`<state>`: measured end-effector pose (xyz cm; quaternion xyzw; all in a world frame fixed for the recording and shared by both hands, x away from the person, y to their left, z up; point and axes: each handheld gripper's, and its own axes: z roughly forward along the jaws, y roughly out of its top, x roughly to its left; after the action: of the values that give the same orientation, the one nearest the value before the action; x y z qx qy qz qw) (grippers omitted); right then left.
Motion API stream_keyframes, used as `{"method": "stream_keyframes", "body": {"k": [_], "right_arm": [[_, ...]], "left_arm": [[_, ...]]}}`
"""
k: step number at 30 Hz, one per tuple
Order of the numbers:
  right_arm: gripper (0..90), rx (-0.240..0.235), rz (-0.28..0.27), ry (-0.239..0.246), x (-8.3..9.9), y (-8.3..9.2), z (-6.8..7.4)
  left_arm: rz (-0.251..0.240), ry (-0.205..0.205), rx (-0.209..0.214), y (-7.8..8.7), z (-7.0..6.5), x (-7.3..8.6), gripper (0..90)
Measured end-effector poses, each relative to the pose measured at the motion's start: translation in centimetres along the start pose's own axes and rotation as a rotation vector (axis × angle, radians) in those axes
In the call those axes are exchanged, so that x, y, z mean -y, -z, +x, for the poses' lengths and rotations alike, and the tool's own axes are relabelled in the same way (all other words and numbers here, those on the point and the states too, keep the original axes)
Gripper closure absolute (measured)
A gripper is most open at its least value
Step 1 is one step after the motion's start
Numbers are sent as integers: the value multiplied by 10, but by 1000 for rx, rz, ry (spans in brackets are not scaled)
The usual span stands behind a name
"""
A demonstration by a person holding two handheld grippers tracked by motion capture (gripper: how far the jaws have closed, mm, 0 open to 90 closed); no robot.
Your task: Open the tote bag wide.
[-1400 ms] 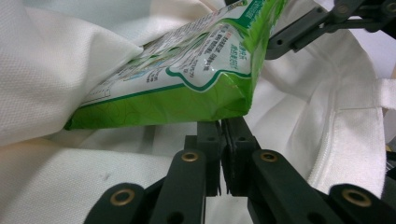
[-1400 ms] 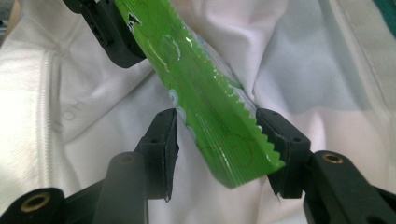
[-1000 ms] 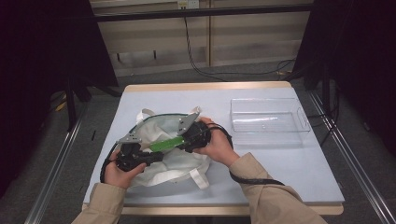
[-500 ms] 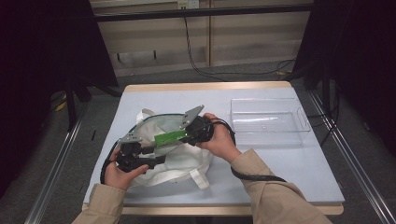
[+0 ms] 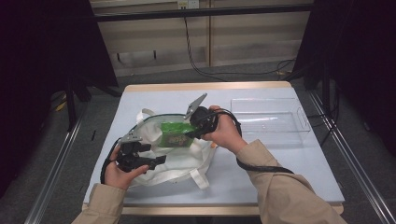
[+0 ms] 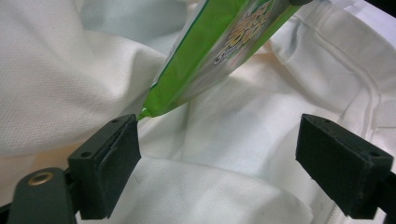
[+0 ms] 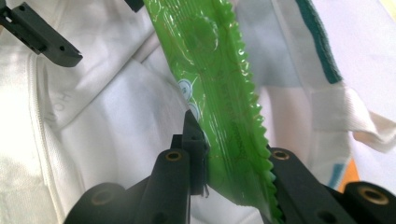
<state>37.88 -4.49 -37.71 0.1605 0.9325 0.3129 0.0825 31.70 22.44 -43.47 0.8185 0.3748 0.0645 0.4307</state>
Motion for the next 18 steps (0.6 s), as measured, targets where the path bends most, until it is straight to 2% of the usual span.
{"method": "stream_keyframes", "body": {"k": [3, 5, 10, 18], "right_arm": [[782, 2, 27, -14, -3, 3, -1], [782, -8, 27, -7, -5, 6, -2], [782, -28, 11, -27, -9, 14, -5], [782, -55, 31, -38, -11, 27, -9]], "left_arm": [[2, -1, -3, 0, -2, 0, 114], [3, -5, -7, -1, -2, 0, 105], [8, -7, -1, -2, -1, 2, 91], [4, -24, -11, -2, -2, -1, 71]]}}
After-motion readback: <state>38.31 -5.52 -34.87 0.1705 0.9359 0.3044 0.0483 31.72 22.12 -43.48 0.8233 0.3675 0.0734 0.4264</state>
